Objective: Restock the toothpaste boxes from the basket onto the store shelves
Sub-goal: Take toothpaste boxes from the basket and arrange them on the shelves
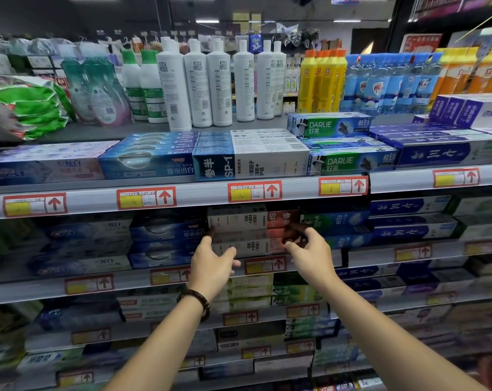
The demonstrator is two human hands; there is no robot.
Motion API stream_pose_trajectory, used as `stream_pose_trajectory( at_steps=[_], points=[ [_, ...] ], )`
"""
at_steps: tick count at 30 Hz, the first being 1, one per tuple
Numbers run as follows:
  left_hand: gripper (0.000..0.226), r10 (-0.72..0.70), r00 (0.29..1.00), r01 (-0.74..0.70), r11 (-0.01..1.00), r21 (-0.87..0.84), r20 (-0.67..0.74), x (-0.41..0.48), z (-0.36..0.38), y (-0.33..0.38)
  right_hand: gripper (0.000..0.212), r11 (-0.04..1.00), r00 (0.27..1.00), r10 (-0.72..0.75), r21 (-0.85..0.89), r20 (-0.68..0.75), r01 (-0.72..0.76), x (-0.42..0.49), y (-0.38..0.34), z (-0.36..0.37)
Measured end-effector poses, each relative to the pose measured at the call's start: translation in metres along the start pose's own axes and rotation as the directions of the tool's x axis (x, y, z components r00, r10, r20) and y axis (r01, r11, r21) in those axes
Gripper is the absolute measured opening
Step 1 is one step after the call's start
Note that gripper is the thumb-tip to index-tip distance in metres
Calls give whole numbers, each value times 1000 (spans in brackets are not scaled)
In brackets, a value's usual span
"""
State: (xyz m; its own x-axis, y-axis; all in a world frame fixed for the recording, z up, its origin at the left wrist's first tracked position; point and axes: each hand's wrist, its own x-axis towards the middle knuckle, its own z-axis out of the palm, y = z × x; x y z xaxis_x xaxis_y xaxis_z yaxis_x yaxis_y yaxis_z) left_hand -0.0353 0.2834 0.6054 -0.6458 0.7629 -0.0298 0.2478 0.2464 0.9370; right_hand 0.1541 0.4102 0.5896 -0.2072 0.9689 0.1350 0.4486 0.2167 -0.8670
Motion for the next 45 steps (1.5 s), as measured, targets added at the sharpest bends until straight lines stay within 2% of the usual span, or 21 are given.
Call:
stream_pose_trajectory(
  at_steps=[6, 14, 19, 24, 28, 31, 35, 45],
  points=[
    [74, -18, 1000, 19, 999, -38, 21, 2, -1, 4, 51, 999, 999, 33, -3, 43, -33, 1, 5, 5],
    [77, -19, 999, 25, 994, -109, 50, 3, 5, 7, 58, 998, 995, 64, 5, 74, -65, -1, 2, 2],
    [79, 4, 999, -2, 998, -70, 37, -2, 4, 13, 49, 997, 997, 61, 44, 43, -63, -2, 3, 1],
    [69, 68, 997, -70, 995, -69, -31, -11, 4, 12, 22, 994, 999, -35, 103, -37, 39, -9, 6, 0],
    [56, 99, 992, -104, 993, -58, -79, -18, 3, 1, 26, 987, 990, -79, 134, -114, 94, -21, 4, -3],
    [40, 139, 987, -148, 983, -108, -87, -20, 1, -7, 32, 984, 987, -112, 128, -115, 127, -31, 4, -5],
    [32, 156, 982, -174, 966, -190, -105, -22, -4, -20, 33, 980, 984, -150, 114, -99, 161, -45, 4, -7],
    [23, 228, 970, -233, 970, -64, -84, -33, -25, -48, 28, 987, 997, -43, 150, -65, 53, -81, 0, 11]
  ],
)
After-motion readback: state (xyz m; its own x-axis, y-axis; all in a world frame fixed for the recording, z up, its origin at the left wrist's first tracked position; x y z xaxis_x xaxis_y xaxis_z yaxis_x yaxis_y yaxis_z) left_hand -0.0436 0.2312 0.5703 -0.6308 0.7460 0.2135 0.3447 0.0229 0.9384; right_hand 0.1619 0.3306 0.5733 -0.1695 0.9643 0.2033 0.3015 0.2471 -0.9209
